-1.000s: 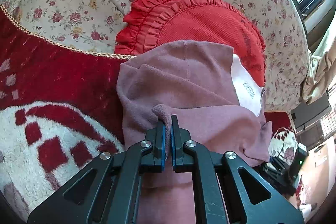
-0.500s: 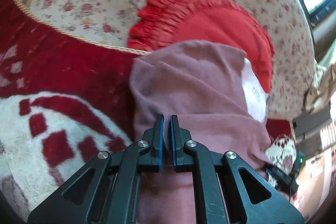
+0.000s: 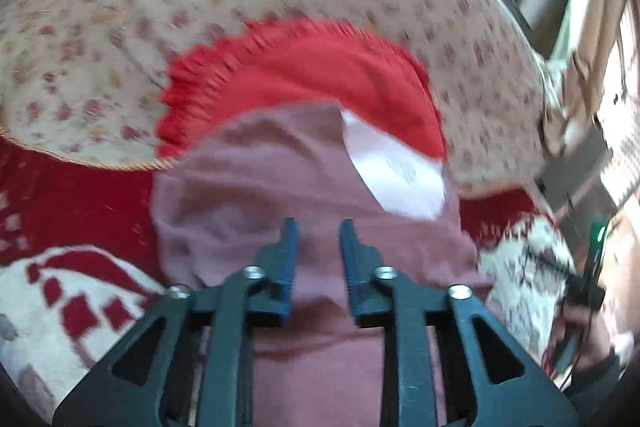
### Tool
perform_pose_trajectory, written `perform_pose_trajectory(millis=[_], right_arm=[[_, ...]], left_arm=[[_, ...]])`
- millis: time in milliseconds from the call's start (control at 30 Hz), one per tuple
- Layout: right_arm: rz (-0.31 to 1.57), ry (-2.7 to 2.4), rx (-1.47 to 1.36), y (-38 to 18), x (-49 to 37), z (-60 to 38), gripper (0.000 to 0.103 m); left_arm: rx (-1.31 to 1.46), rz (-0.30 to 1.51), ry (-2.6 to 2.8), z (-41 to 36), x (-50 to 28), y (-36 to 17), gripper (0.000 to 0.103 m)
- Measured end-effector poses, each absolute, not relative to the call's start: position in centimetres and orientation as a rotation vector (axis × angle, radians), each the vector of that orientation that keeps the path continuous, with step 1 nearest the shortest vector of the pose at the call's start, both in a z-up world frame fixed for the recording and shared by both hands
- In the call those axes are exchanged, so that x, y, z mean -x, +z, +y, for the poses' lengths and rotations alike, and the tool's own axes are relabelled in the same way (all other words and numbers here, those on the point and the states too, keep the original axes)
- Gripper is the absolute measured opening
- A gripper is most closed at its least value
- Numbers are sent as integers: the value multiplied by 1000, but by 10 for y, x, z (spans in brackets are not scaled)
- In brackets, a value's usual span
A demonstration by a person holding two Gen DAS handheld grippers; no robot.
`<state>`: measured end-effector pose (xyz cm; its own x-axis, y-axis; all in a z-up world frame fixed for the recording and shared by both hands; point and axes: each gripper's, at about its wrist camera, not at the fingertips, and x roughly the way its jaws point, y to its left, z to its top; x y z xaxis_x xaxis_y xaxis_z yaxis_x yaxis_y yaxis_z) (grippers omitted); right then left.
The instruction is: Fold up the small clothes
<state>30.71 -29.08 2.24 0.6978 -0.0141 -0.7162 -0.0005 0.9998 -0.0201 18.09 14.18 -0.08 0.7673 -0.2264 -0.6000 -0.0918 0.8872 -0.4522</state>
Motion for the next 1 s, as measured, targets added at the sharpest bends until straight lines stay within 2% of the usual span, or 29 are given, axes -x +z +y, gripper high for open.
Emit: perform_pose_trajectory(millis=[33, 133, 233, 267, 333, 467, 633, 767, 833, 933, 967, 1000], right_arm=[[755, 56, -47, 28, -308, -291, 63], [795, 282, -264, 16, -335, -277, 62], [890, 446, -289, -8, -362, -245, 59], [943, 475, -277, -19, -372, -236, 51], [1044, 390, -176, -51, -386, -229, 48], [955, 224, -170, -65, -400, -253, 43], [905, 191, -269, -38, -391, -277, 43], [963, 364, -176, -13, -369, -252, 43], [1062, 430, -47, -30, -365, -231, 45], [1121, 247, 98, -67, -367, -229, 45], [1104, 233, 68, -64, -367, -235, 50], [1101, 211, 52, -61, -366, -238, 50]], left_arm=[[469, 734, -75, 135, -185, -7, 24], [473, 836, -76, 126, -195, -31, 24], [474, 891, -66, 125, -198, -43, 24], [480, 889, -64, 125, -197, -44, 24], [481, 890, -65, 125, -197, -45, 24], [459, 895, -59, 121, -196, -48, 24], [489, 898, -56, 122, -199, -51, 24], [507, 899, -50, 124, -200, -53, 24], [494, 894, -49, 123, -201, -53, 24], [478, 885, -50, 121, -200, -54, 25], [481, 884, -53, 121, -200, -54, 25], [486, 883, -53, 121, -200, -55, 26]])
